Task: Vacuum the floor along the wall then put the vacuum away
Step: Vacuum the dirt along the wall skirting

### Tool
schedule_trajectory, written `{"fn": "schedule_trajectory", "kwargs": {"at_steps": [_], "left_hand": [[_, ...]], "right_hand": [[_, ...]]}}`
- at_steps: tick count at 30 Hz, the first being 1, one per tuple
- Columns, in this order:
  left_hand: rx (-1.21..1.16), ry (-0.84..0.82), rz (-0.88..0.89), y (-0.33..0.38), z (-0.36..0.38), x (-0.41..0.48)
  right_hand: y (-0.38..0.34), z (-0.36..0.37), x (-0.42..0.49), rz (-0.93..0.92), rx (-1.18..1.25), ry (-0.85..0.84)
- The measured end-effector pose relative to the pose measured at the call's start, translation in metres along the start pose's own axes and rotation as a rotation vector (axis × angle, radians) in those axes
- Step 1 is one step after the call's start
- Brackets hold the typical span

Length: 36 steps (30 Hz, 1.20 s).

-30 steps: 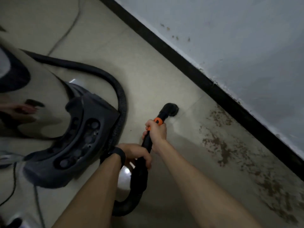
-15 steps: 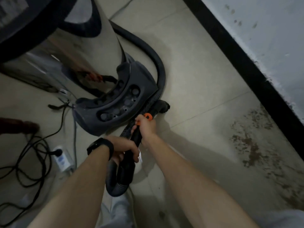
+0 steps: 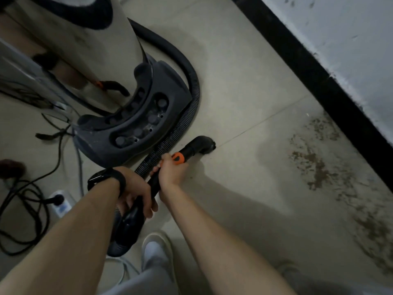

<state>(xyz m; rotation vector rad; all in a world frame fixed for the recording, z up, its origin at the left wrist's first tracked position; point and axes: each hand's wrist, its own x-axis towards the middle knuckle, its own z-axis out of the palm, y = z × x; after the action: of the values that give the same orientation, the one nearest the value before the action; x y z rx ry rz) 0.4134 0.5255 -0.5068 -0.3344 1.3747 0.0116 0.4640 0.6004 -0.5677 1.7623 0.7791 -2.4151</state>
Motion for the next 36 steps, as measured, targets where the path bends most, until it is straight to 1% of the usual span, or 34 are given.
{"fn": "schedule_trajectory", "kwargs": {"at_steps": [2,6,9,11,15,19,23,26,30,33,36], "left_hand": [[0.049,-0.018,0.008,0.013,0.001,-0.003],[0.194,-0.024,-0.033,0.027,0.002,-0.02],[0.25,0.037,-0.07,0.007,0.008,-0.027],[0.261,0.037,-0.092,-0.011,0.012,-0.026],[0.25,0.046,-0.129,-0.041,0.008,-0.016],[0.287,0.098,-0.15,-0.067,-0.012,-0.008],[0.314,0.061,-0.174,-0.081,-0.02,-0.013],[0.286,0.088,-0.119,-0.077,-0.018,-0.009],[0.166,0.098,-0.033,-0.054,-0.014,-0.002],[0.139,0.118,-0.023,-0.045,-0.016,-0.006],[0.11,0.163,-0.024,-0.05,-0.022,-0.007]], "right_hand": [[-0.007,-0.005,0.005,-0.008,0.04,0.015],[-0.008,-0.017,-0.004,0.05,0.179,-0.033],[0.009,-0.017,-0.019,0.093,0.227,-0.009],[0.027,-0.016,-0.029,0.112,0.228,-0.004],[0.054,-0.009,-0.037,0.133,0.236,-0.035],[0.069,0.015,-0.044,0.146,0.234,-0.09],[0.078,0.019,-0.062,0.148,0.248,-0.084],[0.069,0.017,-0.059,0.11,0.193,-0.08],[0.046,0.019,-0.032,0.061,0.125,-0.069],[0.039,0.019,-0.022,0.055,0.101,-0.08],[0.035,0.024,-0.022,0.071,0.081,-0.144]]}}
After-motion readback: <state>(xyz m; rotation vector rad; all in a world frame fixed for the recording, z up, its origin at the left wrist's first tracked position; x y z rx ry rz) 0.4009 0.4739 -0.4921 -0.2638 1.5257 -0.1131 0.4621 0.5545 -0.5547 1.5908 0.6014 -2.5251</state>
